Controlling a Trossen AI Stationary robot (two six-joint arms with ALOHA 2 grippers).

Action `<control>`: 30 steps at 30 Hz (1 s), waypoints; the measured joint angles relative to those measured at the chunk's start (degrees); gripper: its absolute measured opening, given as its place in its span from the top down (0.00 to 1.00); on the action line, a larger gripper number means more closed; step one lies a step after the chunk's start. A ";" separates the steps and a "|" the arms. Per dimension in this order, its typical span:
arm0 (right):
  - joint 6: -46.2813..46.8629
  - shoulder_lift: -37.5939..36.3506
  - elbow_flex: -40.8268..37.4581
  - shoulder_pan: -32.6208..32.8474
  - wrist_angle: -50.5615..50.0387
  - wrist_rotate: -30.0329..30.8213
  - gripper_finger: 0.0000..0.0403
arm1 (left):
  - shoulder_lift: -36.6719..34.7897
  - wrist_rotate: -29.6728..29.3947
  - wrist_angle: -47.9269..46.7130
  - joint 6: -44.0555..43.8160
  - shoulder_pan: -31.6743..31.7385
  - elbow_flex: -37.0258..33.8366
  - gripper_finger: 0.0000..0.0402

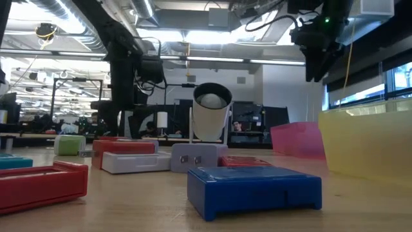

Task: Pick & Place Office items
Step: Put the top red charger adapter into the yellow bin

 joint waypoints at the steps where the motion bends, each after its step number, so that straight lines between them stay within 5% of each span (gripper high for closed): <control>1: -1.24 0.00 0.00 -0.52 1.26 0.00 0.38 | -0.37 0.31 -0.12 0.52 0.02 -0.10 0.23; 6: -4.89 0.00 0.00 -2.88 7.60 -0.03 0.38 | -4.12 3.19 -1.51 1.00 0.02 -0.29 0.23; 12: -4.92 0.00 0.00 -5.13 11.36 -0.54 0.38 | -6.55 -0.10 -7.04 0.88 0.10 -0.20 0.23; 30: -4.61 0.02 0.00 -7.77 13.64 -0.63 0.38 | 0.56 4.31 -6.58 0.86 2.85 -1.08 0.23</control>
